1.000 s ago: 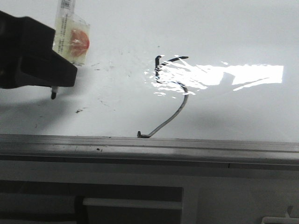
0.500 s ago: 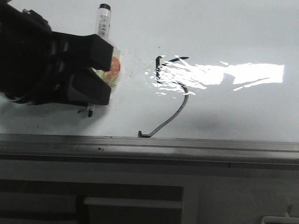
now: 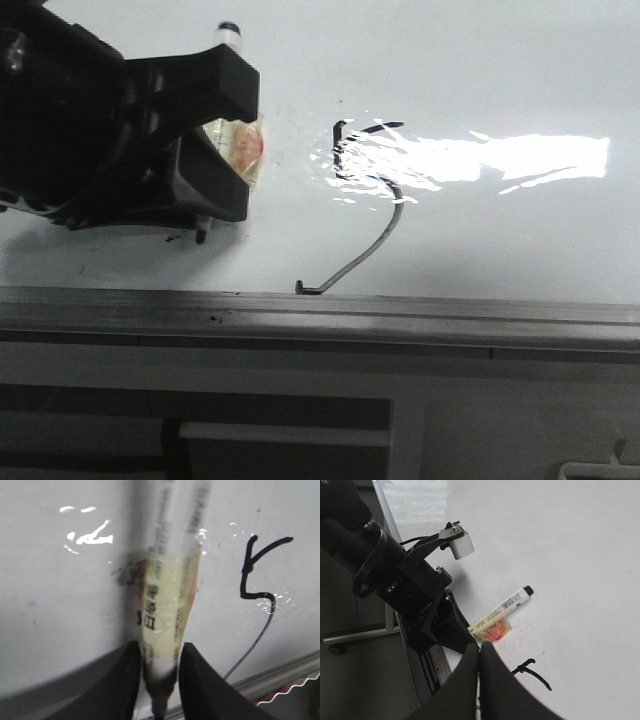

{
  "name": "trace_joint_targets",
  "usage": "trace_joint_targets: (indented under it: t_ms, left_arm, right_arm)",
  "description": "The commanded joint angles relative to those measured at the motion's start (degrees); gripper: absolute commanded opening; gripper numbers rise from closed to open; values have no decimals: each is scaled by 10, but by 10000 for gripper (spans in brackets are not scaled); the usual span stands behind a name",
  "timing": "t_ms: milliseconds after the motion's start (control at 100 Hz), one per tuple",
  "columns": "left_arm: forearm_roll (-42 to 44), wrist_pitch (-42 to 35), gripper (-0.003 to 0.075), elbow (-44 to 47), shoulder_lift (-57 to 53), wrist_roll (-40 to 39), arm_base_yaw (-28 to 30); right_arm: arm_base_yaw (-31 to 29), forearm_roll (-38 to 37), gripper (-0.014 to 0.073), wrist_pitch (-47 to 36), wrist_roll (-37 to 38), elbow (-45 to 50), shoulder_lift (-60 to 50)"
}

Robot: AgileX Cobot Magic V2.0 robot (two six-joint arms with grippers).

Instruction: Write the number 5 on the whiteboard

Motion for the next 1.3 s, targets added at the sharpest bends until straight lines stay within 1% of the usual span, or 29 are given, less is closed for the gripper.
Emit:
trace_joint_targets:
  t_ms: [0, 60, 280, 350, 400, 410, 420, 450, 520, 640, 770, 800, 840, 940, 1030, 1120, 1140, 1170, 1290]
  left_arm:
    - [-7, -72, 307, -8, 6, -3, 6]
    - [-7, -73, 334, -8, 6, -3, 6]
    - [-7, -85, 348, -8, 6, -3, 6]
    - [-7, -85, 403, -8, 6, -3, 6]
    - [-7, -85, 460, -10, 6, -3, 6]
    - [-7, -85, 485, -11, 6, -3, 6]
    - [-7, -85, 485, -12, 6, -3, 6]
    - [-7, -85, 522, -14, 6, -3, 6]
    - [2, -84, 569, -25, -2, -2, 6]
    - [47, -71, 568, -39, -36, -1, 6]
    - [95, -72, 564, -34, -106, -1, 4]
    - [104, -72, 556, -26, -131, 0, 4]
    - [111, -80, 526, -14, -163, 0, 4]
    - [116, -119, 408, 41, -245, 23, 4]
    - [116, -133, 262, 102, -324, 35, 4]
    - [116, -133, 87, 152, -396, 35, 4]
    - [116, -133, 32, 164, -411, 35, 4]
    - [116, -133, -19, 175, -428, 35, 4]
    - [116, -133, -20, 199, -476, 35, 4]
  right_arm:
    - [-3, 10, -50, -32, 1, -15, -5]
    - [-3, 11, -50, -32, 1, -15, -5]
    - [-3, 11, -50, -33, 2, -13, -5]
    - [-3, 11, -50, -35, 2, -10, -5]
    - [-3, 11, -50, -34, 2, -10, -5]
    - [-3, 11, -50, -34, 2, -10, -5]
    - [-3, 11, -50, -34, 2, -10, -5]
    - [-3, 11, -50, -34, 2, -10, -5]
    - [-3, 11, -50, -34, 2, -10, -5]
    - [-3, 11, -50, -34, 2, -10, -5]
    - [-3, 11, -50, -35, 2, -5, -15]
    - [-3, 11, -50, -37, 2, -2, -24]
    - [-4, 11, -50, -44, 2, 8, -36]
    - [-8, 5, -50, -76, 2, 50, -87]
    - [-20, 5, -50, -121, 2, 112, -139]
    - [-35, 5, -50, -173, 2, 185, -199]
    - [-40, 5, -50, -188, 2, 207, -216]
    - [-43, 5, -51, -202, 2, 228, -233]
    - [-46, 5, -51, -241, 2, 293, -292]
